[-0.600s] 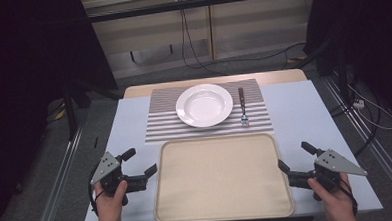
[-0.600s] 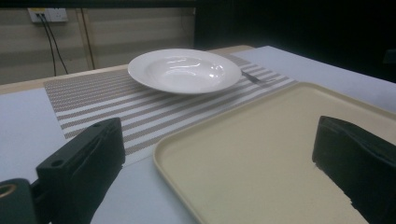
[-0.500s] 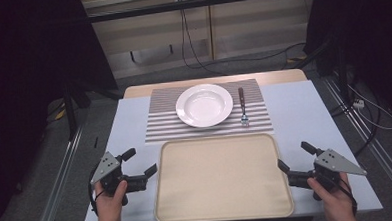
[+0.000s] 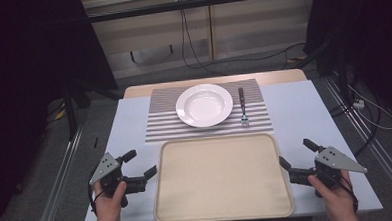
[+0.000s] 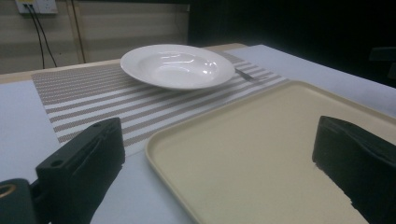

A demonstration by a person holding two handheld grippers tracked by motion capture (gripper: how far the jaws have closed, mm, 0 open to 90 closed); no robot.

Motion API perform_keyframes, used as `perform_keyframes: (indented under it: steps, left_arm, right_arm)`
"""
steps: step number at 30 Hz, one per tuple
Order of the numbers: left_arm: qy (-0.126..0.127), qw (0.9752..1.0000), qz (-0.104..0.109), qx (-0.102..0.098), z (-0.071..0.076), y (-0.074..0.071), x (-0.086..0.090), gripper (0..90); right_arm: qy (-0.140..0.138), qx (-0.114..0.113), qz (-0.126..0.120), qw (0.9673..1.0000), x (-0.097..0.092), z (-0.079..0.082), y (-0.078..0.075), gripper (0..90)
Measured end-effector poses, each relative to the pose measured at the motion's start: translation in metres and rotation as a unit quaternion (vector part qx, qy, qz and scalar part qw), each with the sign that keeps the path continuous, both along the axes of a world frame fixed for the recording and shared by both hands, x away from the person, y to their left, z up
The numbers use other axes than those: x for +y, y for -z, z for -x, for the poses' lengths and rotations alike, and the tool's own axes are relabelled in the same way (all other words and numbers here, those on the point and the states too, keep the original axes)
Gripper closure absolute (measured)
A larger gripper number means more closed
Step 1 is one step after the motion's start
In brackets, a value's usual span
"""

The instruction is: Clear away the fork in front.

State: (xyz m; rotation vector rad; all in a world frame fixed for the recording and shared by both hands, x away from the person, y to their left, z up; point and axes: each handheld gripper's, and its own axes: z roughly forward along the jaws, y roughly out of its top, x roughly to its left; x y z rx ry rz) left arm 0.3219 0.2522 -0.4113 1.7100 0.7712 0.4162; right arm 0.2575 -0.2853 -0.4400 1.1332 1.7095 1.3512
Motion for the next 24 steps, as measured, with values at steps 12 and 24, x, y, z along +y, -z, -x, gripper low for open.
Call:
perform_keyframes:
  steps: [12, 24]
  left_arm:
    - [0.004, 1.0000, 0.002, -0.001, 0.001, 0.000, -0.001, 2.6]
    - [-0.001, 1.0000, 0.008, -0.001, 0.002, -0.002, 0.002, 2.6]
  right_arm:
    - [-0.007, 0.010, 0.014, 0.9998, 0.002, -0.019, -0.003, 2.9]
    - [0.006, 0.009, 0.033, 0.9994, 0.009, -0.056, -0.013, 2.9]
